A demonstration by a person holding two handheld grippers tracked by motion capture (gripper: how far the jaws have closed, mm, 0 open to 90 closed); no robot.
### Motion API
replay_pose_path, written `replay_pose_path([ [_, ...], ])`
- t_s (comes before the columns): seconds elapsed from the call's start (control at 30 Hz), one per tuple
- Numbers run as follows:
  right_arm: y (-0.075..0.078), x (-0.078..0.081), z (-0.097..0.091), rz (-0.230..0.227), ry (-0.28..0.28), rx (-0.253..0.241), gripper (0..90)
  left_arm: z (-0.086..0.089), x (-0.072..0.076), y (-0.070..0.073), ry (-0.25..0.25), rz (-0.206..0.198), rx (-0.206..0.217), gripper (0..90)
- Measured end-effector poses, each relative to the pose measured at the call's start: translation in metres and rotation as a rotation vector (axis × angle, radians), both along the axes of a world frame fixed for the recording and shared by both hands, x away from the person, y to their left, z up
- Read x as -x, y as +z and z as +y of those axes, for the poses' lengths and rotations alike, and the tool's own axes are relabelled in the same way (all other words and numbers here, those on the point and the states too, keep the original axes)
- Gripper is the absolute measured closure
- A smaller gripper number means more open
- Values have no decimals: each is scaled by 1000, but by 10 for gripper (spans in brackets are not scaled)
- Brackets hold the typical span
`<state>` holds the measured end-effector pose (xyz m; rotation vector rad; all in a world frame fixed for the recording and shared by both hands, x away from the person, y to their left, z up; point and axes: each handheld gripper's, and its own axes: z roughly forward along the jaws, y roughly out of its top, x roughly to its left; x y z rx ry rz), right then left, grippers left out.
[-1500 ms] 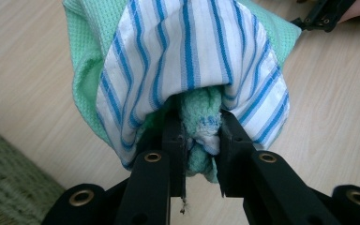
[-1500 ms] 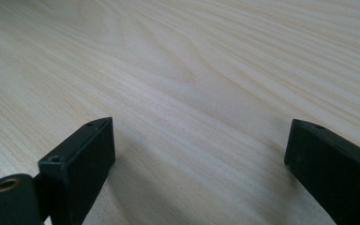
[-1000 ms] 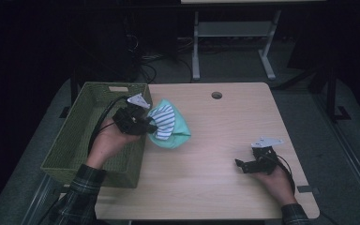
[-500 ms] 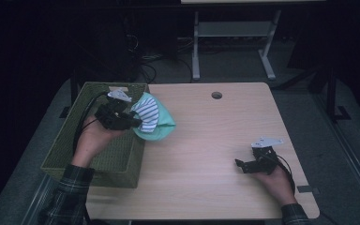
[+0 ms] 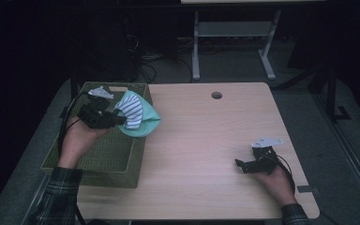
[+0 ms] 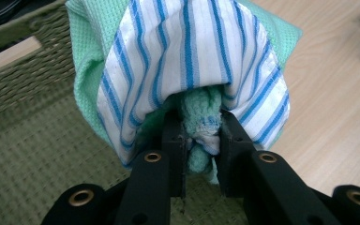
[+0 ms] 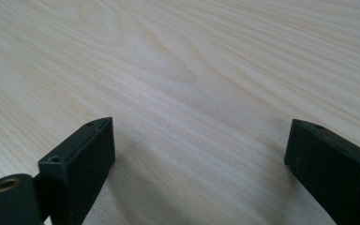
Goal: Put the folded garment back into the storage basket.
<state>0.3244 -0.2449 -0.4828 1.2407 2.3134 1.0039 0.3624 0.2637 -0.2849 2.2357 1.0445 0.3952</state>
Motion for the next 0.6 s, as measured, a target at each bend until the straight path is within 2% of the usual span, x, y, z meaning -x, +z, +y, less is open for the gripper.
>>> replay_pose_path([
  [0.6, 0, 0, 0, 1, 0, 0, 83, 47, 1, -4, 116, 16, 21, 753],
])
